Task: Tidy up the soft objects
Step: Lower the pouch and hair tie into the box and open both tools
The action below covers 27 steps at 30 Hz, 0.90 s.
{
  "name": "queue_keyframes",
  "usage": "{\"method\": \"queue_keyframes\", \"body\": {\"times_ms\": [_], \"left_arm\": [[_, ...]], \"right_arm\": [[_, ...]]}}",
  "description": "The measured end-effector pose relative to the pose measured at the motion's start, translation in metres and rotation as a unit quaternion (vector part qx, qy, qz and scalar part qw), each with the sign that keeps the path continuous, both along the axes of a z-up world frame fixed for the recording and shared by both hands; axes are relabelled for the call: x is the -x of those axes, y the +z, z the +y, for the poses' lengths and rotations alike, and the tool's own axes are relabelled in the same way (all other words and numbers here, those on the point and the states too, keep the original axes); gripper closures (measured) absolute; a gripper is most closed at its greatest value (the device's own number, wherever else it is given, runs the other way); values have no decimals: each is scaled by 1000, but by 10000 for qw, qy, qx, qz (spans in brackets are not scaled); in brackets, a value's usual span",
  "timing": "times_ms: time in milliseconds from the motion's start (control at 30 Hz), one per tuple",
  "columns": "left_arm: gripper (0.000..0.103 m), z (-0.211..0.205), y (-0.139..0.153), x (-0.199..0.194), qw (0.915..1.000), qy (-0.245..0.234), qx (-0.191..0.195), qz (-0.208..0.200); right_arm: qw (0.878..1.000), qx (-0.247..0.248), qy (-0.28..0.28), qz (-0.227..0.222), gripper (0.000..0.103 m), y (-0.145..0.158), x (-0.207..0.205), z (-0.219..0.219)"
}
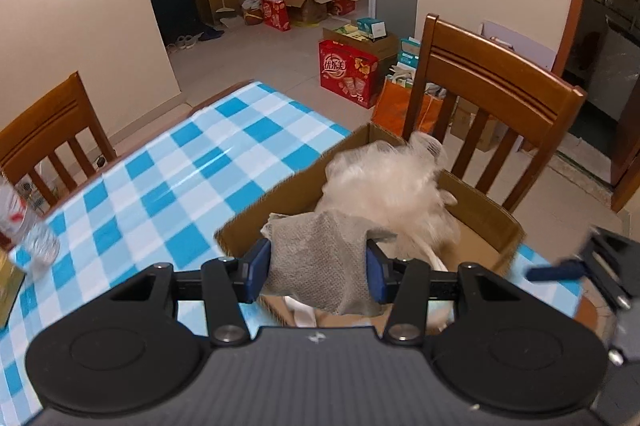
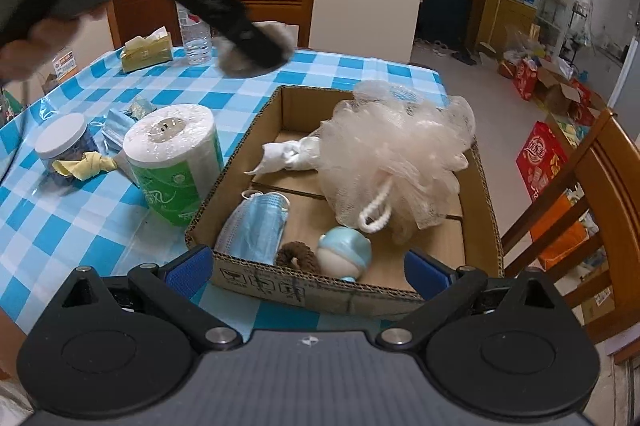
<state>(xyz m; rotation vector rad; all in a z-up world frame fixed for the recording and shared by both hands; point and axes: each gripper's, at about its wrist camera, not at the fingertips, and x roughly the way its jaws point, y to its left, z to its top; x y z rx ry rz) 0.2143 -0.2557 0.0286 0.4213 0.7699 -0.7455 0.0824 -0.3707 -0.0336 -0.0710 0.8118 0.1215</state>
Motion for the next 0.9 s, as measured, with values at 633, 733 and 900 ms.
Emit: {"method": "queue_keyframes", "body": {"times_ms": [633,733,900], "left_arm": [[3,-2,-22,-16,9971,686,-114,-311],[3,5,-19,-5,9968,754,11,-255],[2,15,-20,9,9959,881,135,-174]], "right_arm": [[9997,-119,-192,45,0,-2,-14,-13],[9998,-130,-176,16,0,-1,-17,-10],[9997,-176,-142,-5,0,0,-21,-4]]}}
